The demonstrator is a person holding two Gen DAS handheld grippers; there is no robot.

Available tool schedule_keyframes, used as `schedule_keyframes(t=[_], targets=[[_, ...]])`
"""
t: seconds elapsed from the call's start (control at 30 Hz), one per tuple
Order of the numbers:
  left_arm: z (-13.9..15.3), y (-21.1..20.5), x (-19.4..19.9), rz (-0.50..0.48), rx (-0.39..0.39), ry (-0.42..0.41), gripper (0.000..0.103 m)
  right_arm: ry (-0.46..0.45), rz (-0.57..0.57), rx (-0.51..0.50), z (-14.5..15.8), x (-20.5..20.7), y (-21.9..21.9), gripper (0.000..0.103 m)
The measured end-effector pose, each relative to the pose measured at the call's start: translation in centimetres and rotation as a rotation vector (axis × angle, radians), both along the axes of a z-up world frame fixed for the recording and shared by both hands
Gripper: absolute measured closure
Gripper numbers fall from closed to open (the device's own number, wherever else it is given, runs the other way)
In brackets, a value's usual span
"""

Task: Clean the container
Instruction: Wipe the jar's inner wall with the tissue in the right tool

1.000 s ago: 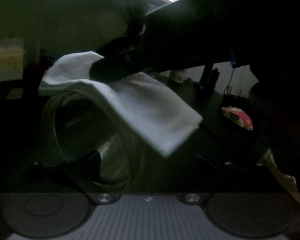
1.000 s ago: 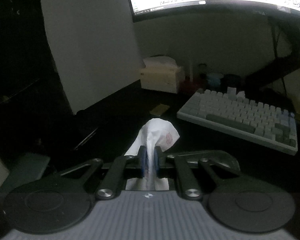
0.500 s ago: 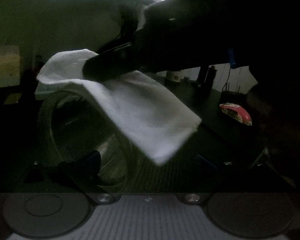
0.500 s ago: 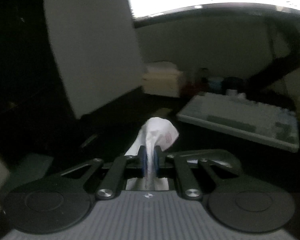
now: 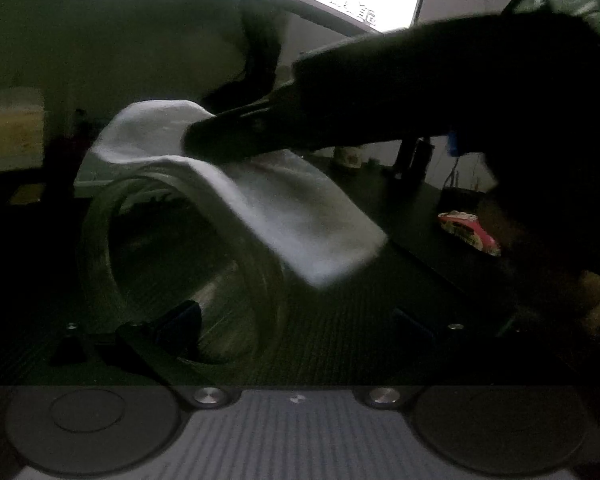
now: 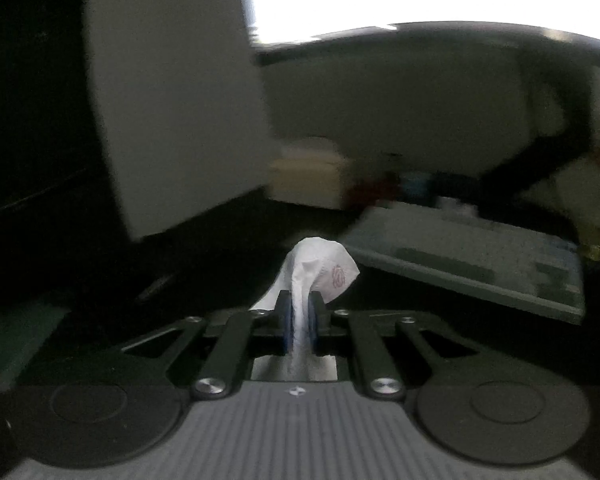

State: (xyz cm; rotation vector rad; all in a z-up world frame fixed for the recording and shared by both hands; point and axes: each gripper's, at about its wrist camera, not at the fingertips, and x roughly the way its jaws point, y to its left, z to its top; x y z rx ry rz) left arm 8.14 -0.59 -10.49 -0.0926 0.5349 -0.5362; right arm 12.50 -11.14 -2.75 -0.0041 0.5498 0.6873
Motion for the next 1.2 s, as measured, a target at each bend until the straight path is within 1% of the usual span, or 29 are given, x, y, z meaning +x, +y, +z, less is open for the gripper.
schedule_keyframes(t=[0.07, 0.17, 0.23, 0.33, 0.37, 0.4, 0.47, 0.5, 0.57, 0.6, 0.63, 0.67, 0.73, 0.83, 0.9, 0.93, 0.97, 1.03, 1.1, 1.13, 1.2], targets=[[0.0, 0.3, 0.2, 0.018, -0.01, 0.007, 0.0, 0.017, -0.111, -0.038, -0.1, 1.5, -0.5, 0.092], [-0.1, 0.8, 0.7, 0.024, -0.035, 0.011, 0.0, 0.071, -0.13, -0.002, -0.2, 2.8, -1.0, 0.092], [-0.3, 0.9, 0.9, 0.022, -0.039, 0.007, 0.0, 0.059, -0.031, 0.03, 0.2, 1.3, -0.3, 0.092], [-0.3, 0.8, 0.0, 0.026, -0.032, -0.006, 0.0, 0.042, 0.115, 0.08, 0.8, -1.0, 0.8, 0.092], [-0.3, 0.7, -0.1, 0.028, -0.033, -0.008, 0.0, 0.031, 0.125, 0.089, 0.8, -1.6, 0.9, 0.092], [-0.2, 0.8, 0.0, 0.028, -0.04, -0.005, 0.0, 0.017, 0.113, 0.082, 0.7, -1.9, 0.9, 0.091], [-0.2, 1.4, 0.5, 0.018, -0.086, 0.013, 0.0, -0.013, 0.064, 0.053, 0.4, -1.3, 0.6, 0.092], [-0.2, 1.9, 0.9, 0.013, -0.112, 0.023, 0.0, -0.021, 0.005, 0.029, 0.2, -0.6, 0.3, 0.092], [-0.2, 2.4, 1.2, 0.01, -0.138, 0.034, 0.0, 0.02, -0.105, 0.015, -0.1, 1.6, -0.3, 0.092], [-0.3, 2.5, 1.2, 0.012, -0.143, 0.034, 0.0, 0.051, -0.133, 0.026, -0.1, 2.3, -0.6, 0.092], [-0.3, 2.5, 1.2, 0.013, -0.144, 0.034, 0.0, 0.072, -0.14, 0.041, -0.2, 2.8, -0.6, 0.092], [-0.3, 2.4, 1.2, 0.015, -0.141, 0.034, 0.0, 0.076, -0.127, 0.046, 0.0, 2.7, -0.3, 0.092], [-0.2, 2.1, 0.7, 0.021, -0.126, 0.029, 0.0, 0.055, -0.022, 0.057, 0.3, 1.5, 0.9, 0.092], [-0.3, 1.8, 0.8, 0.021, -0.101, 0.019, 0.0, 0.042, 0.074, 0.092, 0.6, -0.3, 1.8, 0.092], [-0.4, 2.0, 0.9, 0.023, -0.1, 0.019, 0.0, 0.024, 0.045, 0.075, 0.5, -0.2, 1.8, 0.092], [-0.5, 2.1, 0.9, 0.025, -0.101, 0.019, 0.0, 0.011, -0.001, 0.052, 0.3, 0.3, 1.5, 0.092], [-0.5, 2.2, 0.9, 0.026, -0.102, 0.02, 0.0, -0.001, -0.075, 0.02, 0.1, 1.0, 1.2, 0.092], [-0.5, 2.4, 0.9, 0.025, -0.106, 0.019, 0.0, 0.023, -0.152, 0.005, 0.0, 2.0, 0.6, 0.092], [-0.5, 2.5, 0.9, 0.028, -0.107, 0.021, 0.0, 0.062, -0.147, 0.03, 0.2, 2.4, 0.5, 0.092], [-0.5, 2.5, 0.9, 0.033, -0.106, 0.021, 0.0, 0.067, -0.118, 0.036, 0.5, 2.1, 0.8, 0.092], [-0.5, 2.3, 1.0, 0.043, -0.098, 0.018, 0.0, 0.07, -0.02, 0.058, 1.1, 1.3, 1.3, 0.092]])
